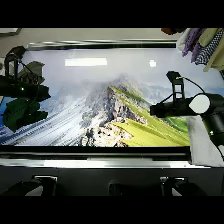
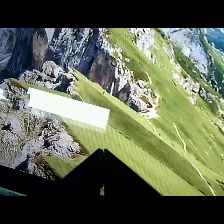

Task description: Fold the clothes and pants, and hang the long-sleeved shirts on hangers.

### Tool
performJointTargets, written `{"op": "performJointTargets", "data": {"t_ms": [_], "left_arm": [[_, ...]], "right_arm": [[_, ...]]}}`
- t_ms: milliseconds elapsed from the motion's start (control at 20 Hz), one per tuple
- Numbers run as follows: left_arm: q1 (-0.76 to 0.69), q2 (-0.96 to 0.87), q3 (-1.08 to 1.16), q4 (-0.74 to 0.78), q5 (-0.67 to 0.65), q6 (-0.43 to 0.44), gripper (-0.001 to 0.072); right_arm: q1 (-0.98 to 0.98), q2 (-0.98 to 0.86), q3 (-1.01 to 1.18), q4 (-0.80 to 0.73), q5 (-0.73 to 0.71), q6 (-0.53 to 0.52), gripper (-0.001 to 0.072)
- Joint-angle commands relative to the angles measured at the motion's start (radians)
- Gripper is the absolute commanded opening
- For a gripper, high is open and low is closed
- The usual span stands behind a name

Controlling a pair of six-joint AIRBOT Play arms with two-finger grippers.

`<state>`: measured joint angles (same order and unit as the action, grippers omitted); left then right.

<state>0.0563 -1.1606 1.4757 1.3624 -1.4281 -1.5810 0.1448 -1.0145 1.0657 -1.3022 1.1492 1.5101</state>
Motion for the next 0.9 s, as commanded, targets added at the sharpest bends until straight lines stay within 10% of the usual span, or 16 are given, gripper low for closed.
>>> {"op": "performJointTargets", "data": {"t_ms": [0, 500, 550, 600, 650, 850], "left_arm": [[-0.001, 0.001, 0.000, 0.000, 0.000, 0.000, 0.0020], [-0.001, 0.001, 0.000, 0.000, 0.069, 0.000, 0.0022], [-0.001, 0.001, 0.000, 0.000, 0.068, -0.001, 0.0124], [0.000, 0.000, 0.000, 0.016, 0.068, -0.012, 0.0543], [0.000, -0.002, 0.000, 0.083, 0.065, -0.068, 0.0720], [0.130, -0.039, -0.056, 0.421, 0.119, -0.232, 0.0720]], "right_arm": [[0.001, 0.001, 0.001, 0.000, 0.000, 0.000, 0.0030], [0.001, 0.001, 0.001, 0.000, 0.000, 0.000, 0.0030], [0.001, 0.001, 0.001, 0.000, 0.000, 0.000, 0.0030], [0.001, 0.001, 0.001, 0.001, 0.001, 0.001, 0.0030], [0.001, 0.001, 0.001, 0.002, 0.006, 0.001, 0.0030], [0.001, 0.001, 0.001, 0.011, 0.097, 0.014, 0.0030]]}}
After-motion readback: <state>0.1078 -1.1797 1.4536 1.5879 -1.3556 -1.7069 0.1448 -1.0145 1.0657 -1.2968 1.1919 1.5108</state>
